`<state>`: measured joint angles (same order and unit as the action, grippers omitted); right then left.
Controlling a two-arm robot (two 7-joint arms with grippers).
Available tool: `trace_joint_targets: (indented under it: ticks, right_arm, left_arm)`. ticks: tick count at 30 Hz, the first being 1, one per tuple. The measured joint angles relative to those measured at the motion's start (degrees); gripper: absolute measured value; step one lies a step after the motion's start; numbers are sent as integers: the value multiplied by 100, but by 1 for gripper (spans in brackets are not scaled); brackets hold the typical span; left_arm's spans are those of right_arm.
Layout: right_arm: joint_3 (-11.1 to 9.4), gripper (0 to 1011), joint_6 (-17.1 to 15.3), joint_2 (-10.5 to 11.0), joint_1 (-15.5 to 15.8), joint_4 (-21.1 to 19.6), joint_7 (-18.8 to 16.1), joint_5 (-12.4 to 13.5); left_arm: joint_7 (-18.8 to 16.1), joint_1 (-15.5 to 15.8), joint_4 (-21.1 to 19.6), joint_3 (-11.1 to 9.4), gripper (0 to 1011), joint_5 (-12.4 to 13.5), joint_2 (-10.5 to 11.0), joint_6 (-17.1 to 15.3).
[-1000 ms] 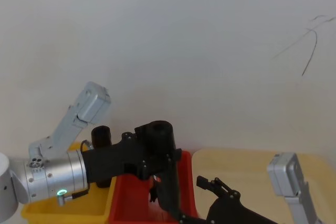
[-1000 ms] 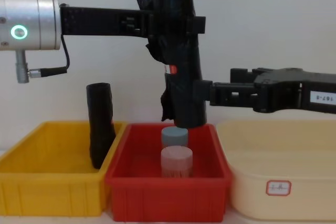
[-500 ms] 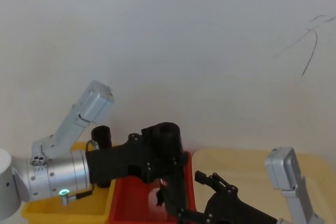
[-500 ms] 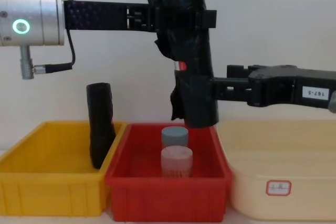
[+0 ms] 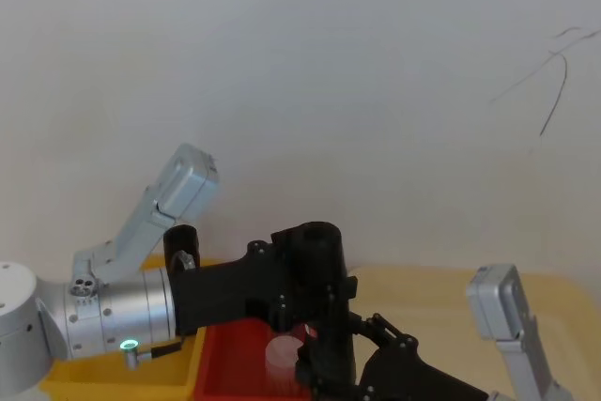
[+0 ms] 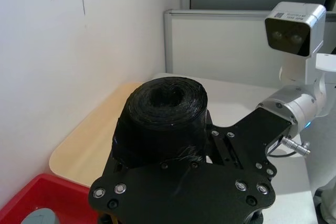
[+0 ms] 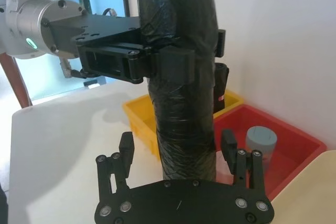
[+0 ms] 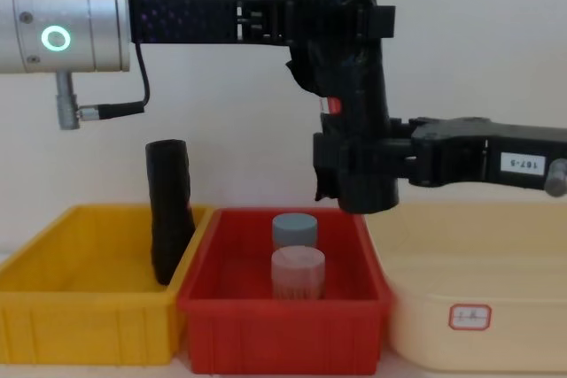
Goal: Pick up the garbage bag with the one hand and transfer it to the other hand.
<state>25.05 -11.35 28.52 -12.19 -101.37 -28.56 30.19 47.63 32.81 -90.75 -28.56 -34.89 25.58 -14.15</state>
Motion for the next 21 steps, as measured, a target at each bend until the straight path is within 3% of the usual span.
trace_joint_targets:
  ticks: [21]
  right_arm:
    - [243, 1000, 117, -86, -173, 273, -68, 56]
  left_arm:
    - [93, 74, 44, -182, 519, -131, 23, -19]
